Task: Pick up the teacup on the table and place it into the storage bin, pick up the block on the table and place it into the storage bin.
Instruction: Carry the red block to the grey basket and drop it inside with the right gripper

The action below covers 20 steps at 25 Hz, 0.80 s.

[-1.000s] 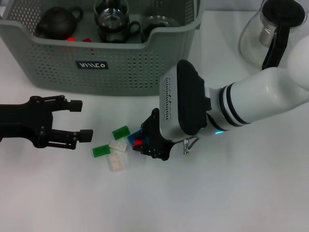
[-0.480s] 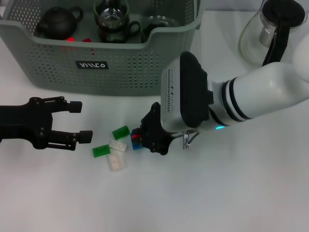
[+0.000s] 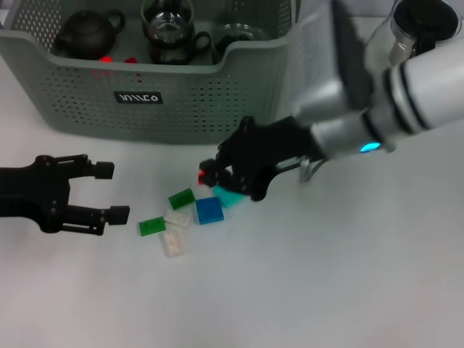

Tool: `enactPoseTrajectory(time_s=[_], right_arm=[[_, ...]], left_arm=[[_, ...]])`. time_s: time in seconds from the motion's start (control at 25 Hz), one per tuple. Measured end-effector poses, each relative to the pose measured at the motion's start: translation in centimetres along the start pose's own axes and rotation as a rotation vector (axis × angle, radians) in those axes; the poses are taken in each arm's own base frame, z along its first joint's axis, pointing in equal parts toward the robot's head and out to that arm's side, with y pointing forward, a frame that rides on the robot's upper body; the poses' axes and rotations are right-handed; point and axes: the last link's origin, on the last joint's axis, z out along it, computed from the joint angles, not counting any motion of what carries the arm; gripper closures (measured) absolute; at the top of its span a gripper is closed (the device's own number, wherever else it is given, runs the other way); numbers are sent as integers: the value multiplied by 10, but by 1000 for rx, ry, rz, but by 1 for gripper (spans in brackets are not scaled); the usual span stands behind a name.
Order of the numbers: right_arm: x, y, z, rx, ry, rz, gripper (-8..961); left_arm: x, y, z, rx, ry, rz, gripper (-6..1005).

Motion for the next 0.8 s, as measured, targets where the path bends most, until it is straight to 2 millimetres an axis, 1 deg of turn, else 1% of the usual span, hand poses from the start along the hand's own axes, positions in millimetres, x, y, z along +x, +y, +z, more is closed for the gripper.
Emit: enactPoseTrajectory(time_s=[0.24, 0.28, 0.4, 0.52, 0.64, 0.72, 0.8], right_arm=[[-20, -9, -58, -43, -143, 65, 846], [-24, -11, -65, -41, -165, 66, 846], [-45, -13, -89, -47, -265, 61, 847], [-71, -23, -111, -26, -355, 61, 848], [-95, -39, -123, 20, -399, 77, 849], [-108, -53, -124, 70, -411, 96, 846], [-116, -69, -120, 140, -399, 119, 840]], left_arm=[[-5, 0, -1, 10, -16, -12, 87], [-5, 0, -1, 9, -16, -12, 87], [-3, 0, 1, 4, -14, -8, 88], [0, -1, 4, -3, -11, 0, 88], [5, -2, 7, -12, -8, 11, 89], [7, -3, 8, -15, -8, 18, 89], [10, -3, 9, -17, -5, 27, 89]])
